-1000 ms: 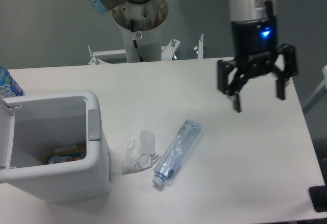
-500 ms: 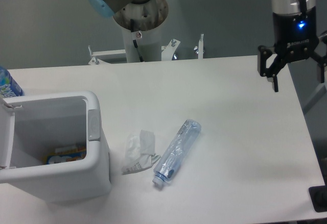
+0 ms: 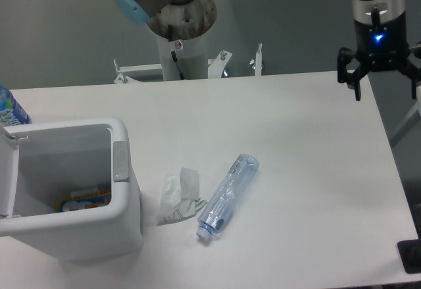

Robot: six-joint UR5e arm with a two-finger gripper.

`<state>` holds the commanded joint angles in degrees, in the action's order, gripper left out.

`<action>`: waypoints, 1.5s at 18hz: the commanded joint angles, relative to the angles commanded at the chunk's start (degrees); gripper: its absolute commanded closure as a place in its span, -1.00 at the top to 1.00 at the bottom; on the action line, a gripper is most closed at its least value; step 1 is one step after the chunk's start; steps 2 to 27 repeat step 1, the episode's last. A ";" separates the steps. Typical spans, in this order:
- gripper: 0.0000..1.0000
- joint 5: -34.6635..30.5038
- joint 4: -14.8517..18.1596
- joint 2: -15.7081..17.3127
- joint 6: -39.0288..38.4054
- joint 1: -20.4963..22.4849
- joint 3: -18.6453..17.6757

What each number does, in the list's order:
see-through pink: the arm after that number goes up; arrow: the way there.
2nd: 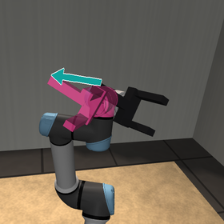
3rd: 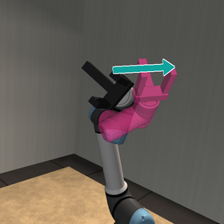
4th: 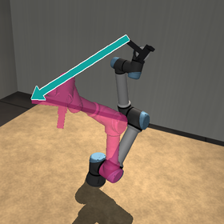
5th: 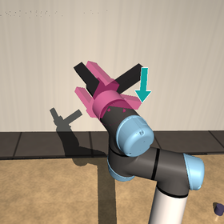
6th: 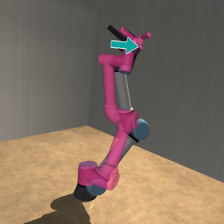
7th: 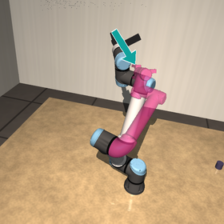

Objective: Open the trash can

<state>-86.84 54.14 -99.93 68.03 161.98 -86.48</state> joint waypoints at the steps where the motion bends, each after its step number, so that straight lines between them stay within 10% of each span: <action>1: 1.00 0.00 0.00 0.00 0.00 0.00 0.00; 27: 1.00 0.00 0.00 0.00 0.00 0.00 0.00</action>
